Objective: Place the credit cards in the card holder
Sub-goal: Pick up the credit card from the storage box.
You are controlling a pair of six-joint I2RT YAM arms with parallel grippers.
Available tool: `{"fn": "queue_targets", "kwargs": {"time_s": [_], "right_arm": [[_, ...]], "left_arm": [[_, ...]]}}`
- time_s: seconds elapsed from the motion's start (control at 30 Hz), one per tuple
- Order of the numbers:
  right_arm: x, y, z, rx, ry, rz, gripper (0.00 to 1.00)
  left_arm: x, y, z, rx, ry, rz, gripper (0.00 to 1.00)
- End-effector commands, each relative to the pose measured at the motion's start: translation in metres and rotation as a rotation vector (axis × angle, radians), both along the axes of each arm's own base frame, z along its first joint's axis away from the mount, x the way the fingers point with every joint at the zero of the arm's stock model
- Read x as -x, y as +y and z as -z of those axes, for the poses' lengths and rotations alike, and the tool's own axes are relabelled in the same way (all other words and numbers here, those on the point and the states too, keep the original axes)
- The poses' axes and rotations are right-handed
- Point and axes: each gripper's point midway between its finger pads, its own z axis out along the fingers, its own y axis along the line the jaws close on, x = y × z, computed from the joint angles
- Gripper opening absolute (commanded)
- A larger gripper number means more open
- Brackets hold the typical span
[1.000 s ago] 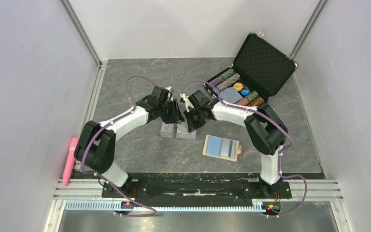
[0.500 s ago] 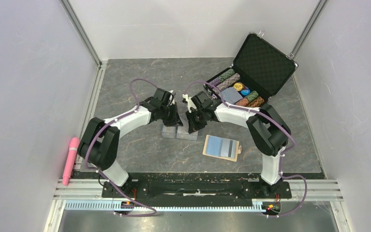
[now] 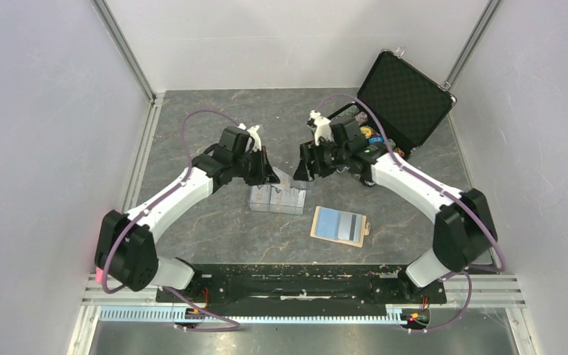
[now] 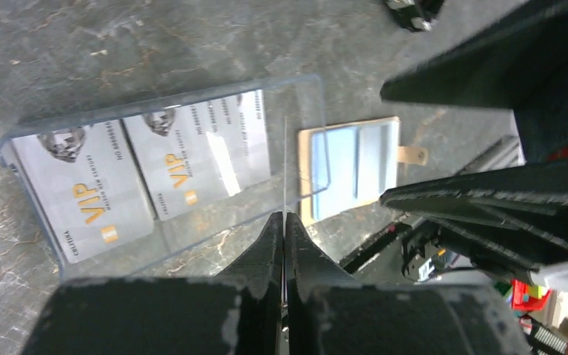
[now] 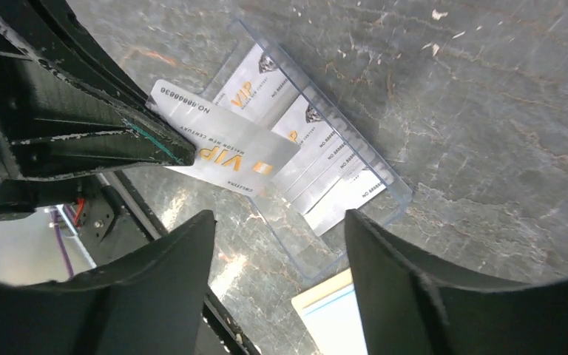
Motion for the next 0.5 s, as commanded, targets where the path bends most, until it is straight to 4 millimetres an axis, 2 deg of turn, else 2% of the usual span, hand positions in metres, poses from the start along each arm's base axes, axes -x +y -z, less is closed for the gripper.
{"fn": "queue_targets", "kwargs": {"time_s": [0.0,0.07,0.17,0.33,0.47], "right_arm": [[0.008,-0.013,-0.029,-0.107,-0.030,-0.060,0.73],[0.014,-0.019,-0.033,-0.135,-0.038,-0.106,0.77],[0.034,-0.016,-0.040,-0.192,-0.032,-0.223,0.79],[0.069,-0.008,-0.048,-0.317,0.017,-0.394,0.75],[0.083,-0.006,-0.049,-0.373,0.038,-0.454,0.69]], "left_arm": [[0.025,-0.016,-0.037,0.105,-0.049,0.199,0.02],[0.041,-0.023,-0.042,0.161,-0.017,0.288,0.02],[0.065,-0.030,-0.047,0.231,0.029,0.406,0.02],[0.094,-0.034,-0.056,0.316,0.062,0.534,0.02],[0.109,-0.038,-0.058,0.351,0.083,0.598,0.02]]}}
